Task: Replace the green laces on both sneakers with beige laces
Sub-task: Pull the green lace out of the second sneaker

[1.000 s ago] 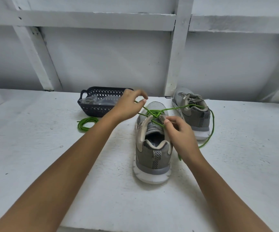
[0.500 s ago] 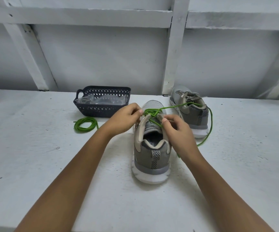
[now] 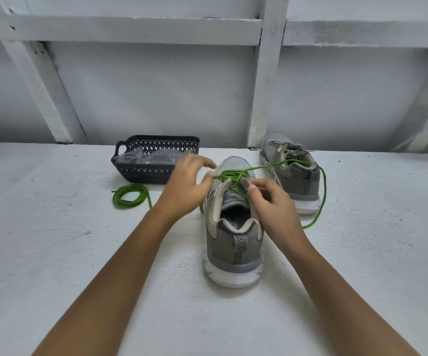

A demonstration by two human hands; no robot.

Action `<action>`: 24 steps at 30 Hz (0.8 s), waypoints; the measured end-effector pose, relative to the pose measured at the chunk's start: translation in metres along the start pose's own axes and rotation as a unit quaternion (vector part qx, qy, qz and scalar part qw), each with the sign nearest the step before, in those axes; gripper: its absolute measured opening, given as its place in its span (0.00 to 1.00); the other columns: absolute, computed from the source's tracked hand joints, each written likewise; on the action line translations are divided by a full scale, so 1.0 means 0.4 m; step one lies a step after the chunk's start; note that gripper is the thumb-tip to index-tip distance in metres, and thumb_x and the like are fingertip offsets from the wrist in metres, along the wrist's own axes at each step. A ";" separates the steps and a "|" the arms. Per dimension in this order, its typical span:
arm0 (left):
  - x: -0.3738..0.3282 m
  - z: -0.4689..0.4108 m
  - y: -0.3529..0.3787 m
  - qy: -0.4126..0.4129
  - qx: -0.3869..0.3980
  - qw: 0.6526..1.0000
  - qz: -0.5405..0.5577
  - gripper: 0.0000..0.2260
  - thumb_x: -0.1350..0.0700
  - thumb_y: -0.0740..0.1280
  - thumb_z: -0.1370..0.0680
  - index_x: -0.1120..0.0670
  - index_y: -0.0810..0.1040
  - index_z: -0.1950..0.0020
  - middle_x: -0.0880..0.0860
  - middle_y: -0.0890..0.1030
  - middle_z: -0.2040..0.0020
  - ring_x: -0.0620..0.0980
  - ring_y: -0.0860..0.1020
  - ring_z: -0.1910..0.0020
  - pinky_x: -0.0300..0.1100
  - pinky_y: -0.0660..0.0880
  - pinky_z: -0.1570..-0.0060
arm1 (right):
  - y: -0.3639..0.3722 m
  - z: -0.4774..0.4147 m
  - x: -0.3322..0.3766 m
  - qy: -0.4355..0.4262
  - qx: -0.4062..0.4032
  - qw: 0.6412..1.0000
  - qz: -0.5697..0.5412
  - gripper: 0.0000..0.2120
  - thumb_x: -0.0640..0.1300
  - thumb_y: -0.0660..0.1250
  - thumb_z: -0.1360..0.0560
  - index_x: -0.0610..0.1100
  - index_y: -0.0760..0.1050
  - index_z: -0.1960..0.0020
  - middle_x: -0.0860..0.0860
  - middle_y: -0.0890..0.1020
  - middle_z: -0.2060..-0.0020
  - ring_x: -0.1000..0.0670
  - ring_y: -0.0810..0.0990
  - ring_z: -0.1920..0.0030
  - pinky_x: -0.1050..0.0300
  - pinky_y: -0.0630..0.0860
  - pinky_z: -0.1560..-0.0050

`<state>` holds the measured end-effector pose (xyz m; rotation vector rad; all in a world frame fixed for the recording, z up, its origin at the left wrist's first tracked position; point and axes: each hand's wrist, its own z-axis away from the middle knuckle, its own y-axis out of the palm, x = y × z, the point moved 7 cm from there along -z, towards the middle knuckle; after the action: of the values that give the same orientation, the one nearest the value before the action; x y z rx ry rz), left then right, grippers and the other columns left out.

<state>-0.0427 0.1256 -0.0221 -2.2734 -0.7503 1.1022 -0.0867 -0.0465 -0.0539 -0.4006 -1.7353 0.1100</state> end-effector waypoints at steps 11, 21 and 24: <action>0.029 0.008 0.040 -0.091 0.070 0.990 0.083 0.04 0.55 0.62 0.20 0.51 0.76 0.51 0.45 0.74 0.53 0.44 0.71 0.49 0.35 0.64 0.52 | 0.001 -0.001 -0.002 0.002 -0.008 1.000 -0.005 0.04 0.48 0.63 0.23 0.52 0.76 0.49 0.60 0.79 0.56 0.63 0.77 0.52 0.70 0.70 0.55; 0.088 0.004 -0.051 -0.240 -0.118 0.945 0.188 0.07 0.54 0.58 0.18 0.55 0.72 0.52 0.47 0.73 0.60 0.43 0.71 0.62 0.36 0.71 0.61 | 0.001 0.001 -0.002 0.005 -0.004 1.000 -0.010 0.05 0.49 0.63 0.22 0.52 0.75 0.48 0.61 0.79 0.55 0.64 0.77 0.52 0.70 0.70 0.55; 0.106 0.014 -0.084 -0.235 -0.189 0.938 0.174 0.04 0.56 0.60 0.19 0.55 0.72 0.50 0.46 0.72 0.59 0.41 0.70 0.61 0.36 0.68 0.59 | 0.002 0.000 -0.006 0.007 -0.007 1.000 -0.009 0.05 0.50 0.63 0.23 0.52 0.76 0.48 0.60 0.80 0.55 0.64 0.77 0.52 0.69 0.70 0.55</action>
<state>-0.0338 0.1792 -0.0264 -2.5542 -0.8114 1.8515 -0.0860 -0.0464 -0.0562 -0.3943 -1.7257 0.0813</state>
